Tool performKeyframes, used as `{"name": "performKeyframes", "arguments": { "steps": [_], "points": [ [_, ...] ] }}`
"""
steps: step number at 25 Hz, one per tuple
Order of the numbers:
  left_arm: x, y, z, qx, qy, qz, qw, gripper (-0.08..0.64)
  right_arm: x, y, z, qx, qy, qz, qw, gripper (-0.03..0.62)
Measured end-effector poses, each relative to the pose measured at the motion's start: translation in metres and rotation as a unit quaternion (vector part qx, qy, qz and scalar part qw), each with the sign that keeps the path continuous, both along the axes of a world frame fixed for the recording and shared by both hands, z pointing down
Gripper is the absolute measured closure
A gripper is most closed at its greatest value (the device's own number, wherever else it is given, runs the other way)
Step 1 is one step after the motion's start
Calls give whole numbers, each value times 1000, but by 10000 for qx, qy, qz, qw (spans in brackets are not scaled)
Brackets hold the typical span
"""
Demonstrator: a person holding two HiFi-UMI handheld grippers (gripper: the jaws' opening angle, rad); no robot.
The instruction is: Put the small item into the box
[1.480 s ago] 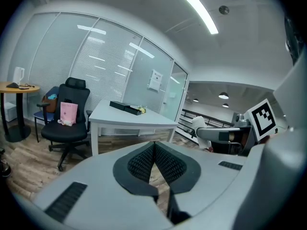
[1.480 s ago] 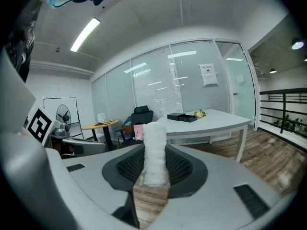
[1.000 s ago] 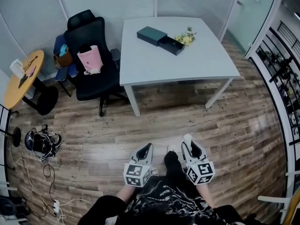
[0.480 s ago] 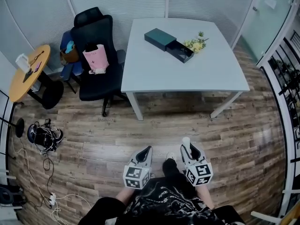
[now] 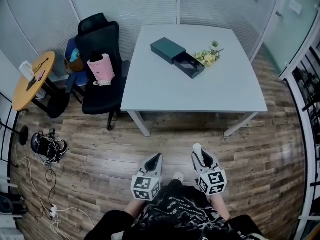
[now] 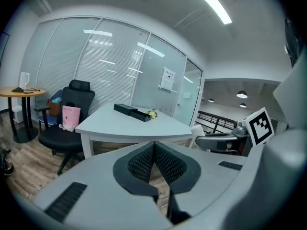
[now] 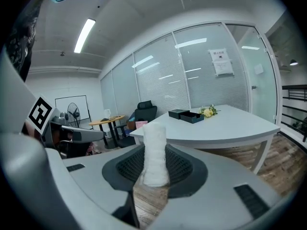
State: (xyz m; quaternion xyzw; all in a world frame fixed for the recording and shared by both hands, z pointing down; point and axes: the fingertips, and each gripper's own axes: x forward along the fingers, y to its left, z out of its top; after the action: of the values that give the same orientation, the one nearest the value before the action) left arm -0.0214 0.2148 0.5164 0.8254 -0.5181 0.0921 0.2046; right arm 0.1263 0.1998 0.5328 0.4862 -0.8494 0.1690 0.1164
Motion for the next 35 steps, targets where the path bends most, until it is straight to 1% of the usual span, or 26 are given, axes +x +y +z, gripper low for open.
{"name": "performKeyframes", "arguments": {
  "steps": [4, 7, 9, 11, 15, 17, 19, 23, 26, 30, 35],
  "points": [
    [15, -21, 1, -46, -6, -205, 9998, 541, 10, -18, 10, -137, 86, -411, 9990, 457],
    [26, -34, 4, -56, 0, -283, 9996, 541, 17, -26, 17, -190, 174, -557, 9981, 457],
    [33, -39, 9, -143, -49, -281, 9995, 541, 20, -31, 19, -180, 278, -662, 9973, 457],
    [39, -42, 13, -248, -100, -269, 9993, 541, 24, -37, 18, -163, 300, -703, 9969, 457],
    [44, -47, 18, -335, -108, -329, 9988, 541, 35, -45, 18, -219, 139, -567, 9981, 457],
    [43, -54, 20, -376, -110, -367, 9986, 541, 33, -44, 21, -316, 132, -693, 9970, 457],
    [48, -63, 22, -383, -91, -278, 9988, 541, 30, -44, 24, -383, 183, -849, 9955, 457],
    [62, -83, 28, -399, -94, -6, 9992, 541, 36, -58, 26, -384, 181, -672, 9968, 457],
    [65, -101, 29, -395, -111, 140, 9991, 541, 38, -75, 26, -398, 197, -536, 9976, 457],
    [62, -138, 34, -408, -104, 223, 9989, 541, 36, -108, 27, -398, 196, -413, 9982, 456],
    [53, -191, 32, -402, -59, 309, 9987, 541, 23, -150, 32, -535, 246, -407, 9974, 456]
  ]
}}
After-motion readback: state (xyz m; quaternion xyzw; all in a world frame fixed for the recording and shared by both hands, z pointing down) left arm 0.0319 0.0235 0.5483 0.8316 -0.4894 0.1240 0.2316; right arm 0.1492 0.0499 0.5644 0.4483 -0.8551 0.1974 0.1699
